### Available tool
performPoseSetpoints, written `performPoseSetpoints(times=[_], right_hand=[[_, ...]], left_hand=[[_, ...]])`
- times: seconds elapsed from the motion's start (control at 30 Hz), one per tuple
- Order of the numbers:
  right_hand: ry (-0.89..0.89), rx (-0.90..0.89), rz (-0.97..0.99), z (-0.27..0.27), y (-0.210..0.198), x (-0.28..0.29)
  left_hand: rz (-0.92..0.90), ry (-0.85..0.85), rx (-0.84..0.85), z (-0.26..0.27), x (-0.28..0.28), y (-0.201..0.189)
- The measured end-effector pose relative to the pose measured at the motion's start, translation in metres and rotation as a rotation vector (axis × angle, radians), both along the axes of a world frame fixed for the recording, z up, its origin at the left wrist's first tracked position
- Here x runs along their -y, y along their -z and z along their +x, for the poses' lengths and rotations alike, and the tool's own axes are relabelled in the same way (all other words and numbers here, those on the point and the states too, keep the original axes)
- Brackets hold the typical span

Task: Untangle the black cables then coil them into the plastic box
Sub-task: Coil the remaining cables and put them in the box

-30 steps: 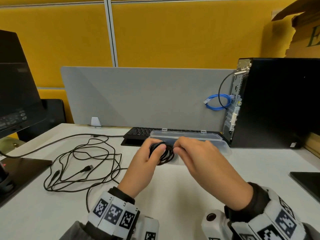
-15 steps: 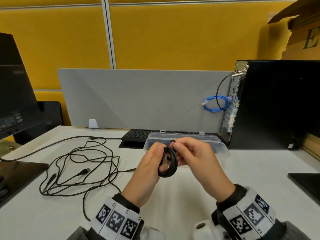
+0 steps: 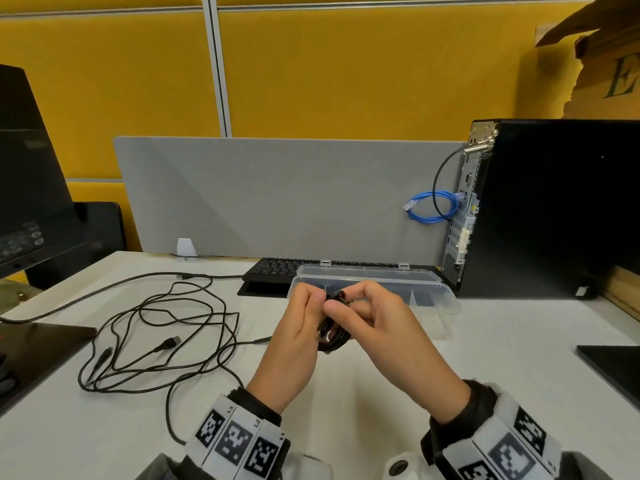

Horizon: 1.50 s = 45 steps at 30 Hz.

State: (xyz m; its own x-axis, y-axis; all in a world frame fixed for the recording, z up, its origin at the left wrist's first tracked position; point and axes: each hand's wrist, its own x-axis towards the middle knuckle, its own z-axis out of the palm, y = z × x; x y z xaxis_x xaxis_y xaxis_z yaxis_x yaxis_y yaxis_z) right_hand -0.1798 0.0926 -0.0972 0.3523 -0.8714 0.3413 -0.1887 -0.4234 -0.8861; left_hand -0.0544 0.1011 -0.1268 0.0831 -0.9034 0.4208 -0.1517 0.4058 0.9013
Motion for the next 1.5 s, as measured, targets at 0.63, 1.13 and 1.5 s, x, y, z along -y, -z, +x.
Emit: performPoseSetpoints(times=[0.63,1.13,1.5], right_hand=[[0.065,-0.703,-0.371,-0.010,-0.002,-0.003],[0.177,-0.158,-0.243,-0.003,0.000,0.001],[0.060,-0.439,-0.397,-0.008,0.001,0.004]], left_hand=[[0.181,0.045,0.105,0.003,0.002,0.007],[0.116,0.033,0.036,-0.002,0.000,0.003],[0.171,0.050,0.018,-0.006,-0.002,0.002]])
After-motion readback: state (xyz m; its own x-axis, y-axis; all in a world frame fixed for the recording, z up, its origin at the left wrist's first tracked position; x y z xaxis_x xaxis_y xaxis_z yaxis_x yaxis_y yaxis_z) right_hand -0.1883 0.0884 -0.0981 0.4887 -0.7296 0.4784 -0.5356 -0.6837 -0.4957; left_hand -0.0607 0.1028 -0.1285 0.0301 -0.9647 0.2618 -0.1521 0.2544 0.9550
